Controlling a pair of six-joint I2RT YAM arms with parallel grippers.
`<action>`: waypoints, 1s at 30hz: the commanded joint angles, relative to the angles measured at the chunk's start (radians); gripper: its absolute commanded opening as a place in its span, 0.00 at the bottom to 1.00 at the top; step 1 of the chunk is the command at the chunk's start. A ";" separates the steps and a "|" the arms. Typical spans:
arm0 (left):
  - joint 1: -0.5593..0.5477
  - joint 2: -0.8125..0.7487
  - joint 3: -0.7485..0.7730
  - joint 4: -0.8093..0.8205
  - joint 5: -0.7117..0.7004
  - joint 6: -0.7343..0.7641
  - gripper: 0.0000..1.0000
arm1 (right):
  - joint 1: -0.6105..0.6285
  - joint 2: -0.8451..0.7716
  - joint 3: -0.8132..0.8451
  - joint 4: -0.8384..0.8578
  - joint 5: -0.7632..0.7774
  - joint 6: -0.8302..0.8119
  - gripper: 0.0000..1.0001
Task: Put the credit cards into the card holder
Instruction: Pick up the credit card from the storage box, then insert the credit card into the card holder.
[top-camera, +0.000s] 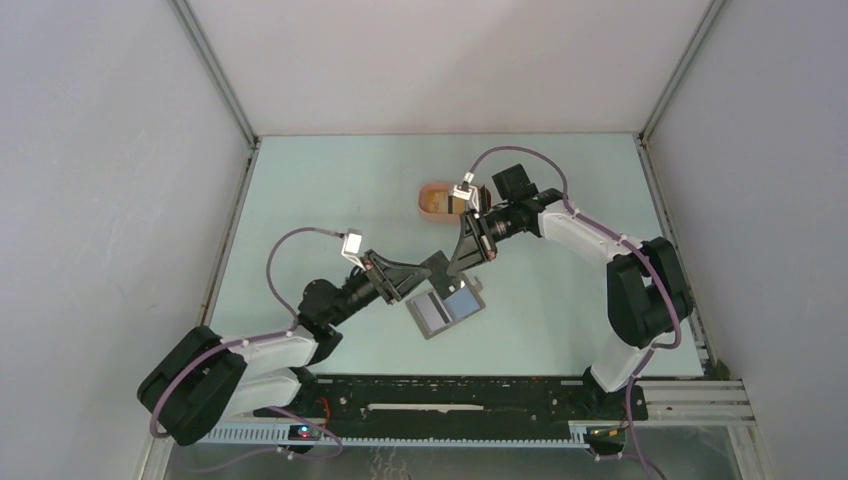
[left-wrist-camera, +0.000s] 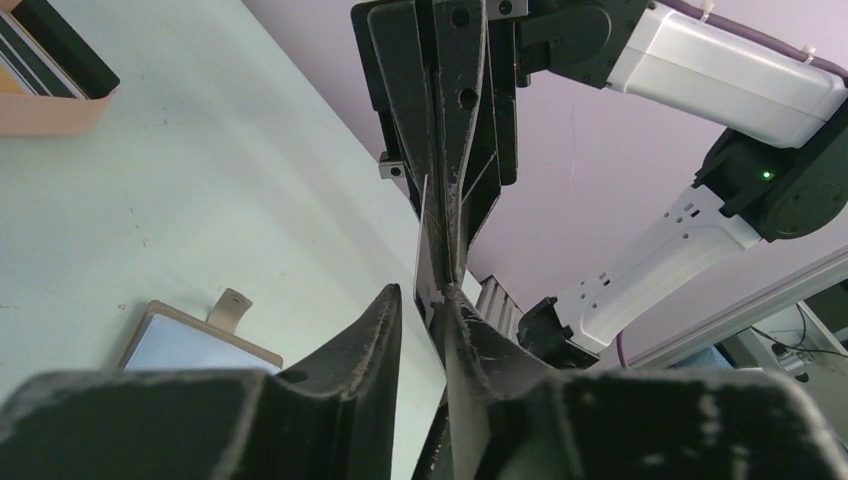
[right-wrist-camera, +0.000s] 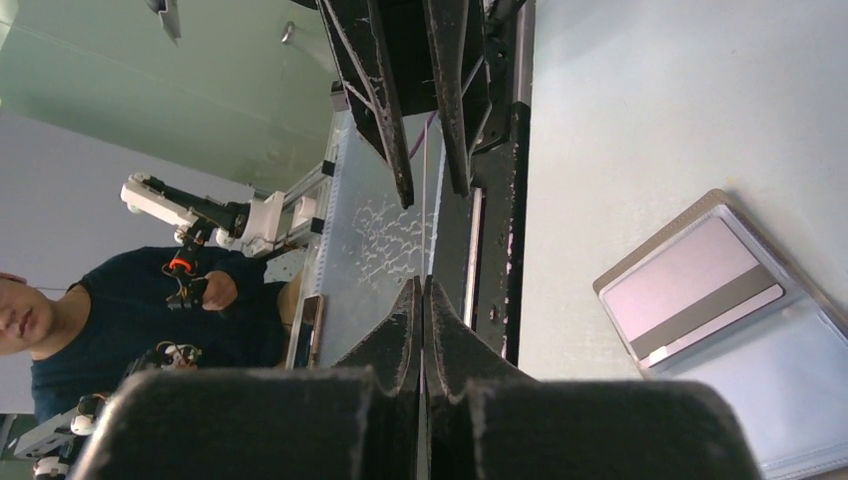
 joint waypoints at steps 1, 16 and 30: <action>-0.003 0.050 0.023 0.127 0.026 -0.033 0.22 | 0.010 0.014 0.055 -0.054 0.024 -0.073 0.00; 0.000 0.060 -0.054 0.211 -0.027 -0.064 0.00 | 0.029 0.043 0.092 -0.141 0.065 -0.150 0.01; 0.000 0.085 -0.234 0.187 -0.191 -0.171 0.00 | 0.003 -0.090 0.138 -0.258 0.570 -0.316 0.61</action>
